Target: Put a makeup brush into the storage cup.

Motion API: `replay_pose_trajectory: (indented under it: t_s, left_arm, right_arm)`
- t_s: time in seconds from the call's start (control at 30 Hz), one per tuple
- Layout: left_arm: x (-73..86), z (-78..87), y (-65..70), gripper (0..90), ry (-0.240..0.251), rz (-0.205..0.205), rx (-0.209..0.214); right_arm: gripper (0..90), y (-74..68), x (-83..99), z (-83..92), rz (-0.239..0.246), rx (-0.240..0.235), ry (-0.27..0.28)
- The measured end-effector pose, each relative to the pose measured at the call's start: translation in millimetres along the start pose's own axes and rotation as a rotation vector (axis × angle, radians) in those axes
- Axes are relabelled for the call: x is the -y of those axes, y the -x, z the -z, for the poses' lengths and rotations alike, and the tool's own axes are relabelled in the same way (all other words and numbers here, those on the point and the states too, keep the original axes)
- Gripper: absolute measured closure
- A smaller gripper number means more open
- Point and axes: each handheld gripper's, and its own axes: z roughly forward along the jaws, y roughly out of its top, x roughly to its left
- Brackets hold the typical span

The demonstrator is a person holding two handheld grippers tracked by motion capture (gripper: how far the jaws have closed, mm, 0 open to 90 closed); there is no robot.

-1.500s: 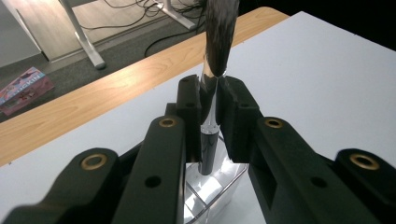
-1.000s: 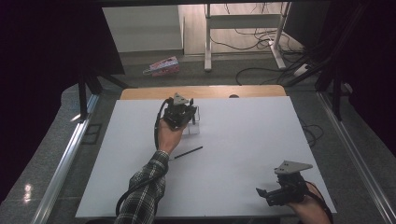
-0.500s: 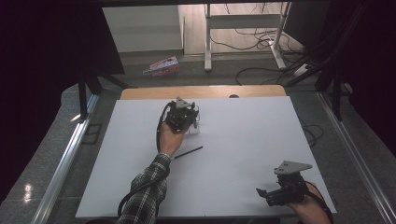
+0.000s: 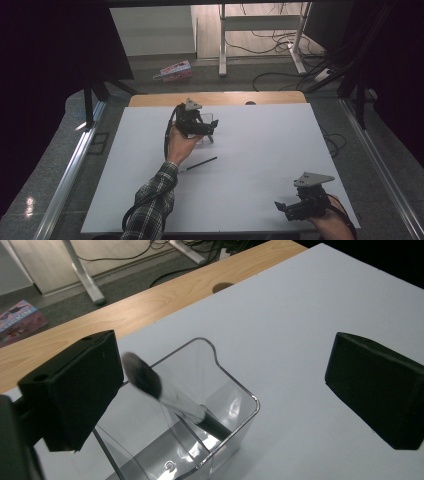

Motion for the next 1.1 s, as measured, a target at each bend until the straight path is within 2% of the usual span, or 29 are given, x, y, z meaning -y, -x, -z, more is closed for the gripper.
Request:
replay_pose_trajectory:
  t_s: [0.17,0.37,0.57,0.73,0.8,1.1]
  left_arm:
    - [0.0,3.8,-1.8,0.0,-0.015,-0.015,0.002]
    - [-0.1,11.0,-6.0,0.0,-0.015,-0.014,0.016]
    - [-0.6,19.5,-6.2,0.0,-0.013,-0.036,0.017]
    - [-0.3,25.4,-7.3,0.0,-0.016,-0.049,0.035]
    - [0.5,27.8,-7.4,0.0,-0.024,-0.061,0.029]
    - [8.1,37.3,-8.8,0.0,-0.037,-0.081,0.049]
  right_arm:
    - [0.6,0.1,0.1,-0.1,-0.003,0.001,0.004]
    - [0.6,0.3,0.1,0.1,-0.004,0.002,0.007]
    - [0.6,0.4,0.1,-0.3,0.0,0.004,0.006]
    - [0.5,0.4,0.1,-0.3,-0.001,0.005,0.006]
    - [0.5,0.5,0.2,-0.3,-0.001,0.005,0.007]
    - [0.5,0.6,0.1,0.0,0.003,0.008,0.013]
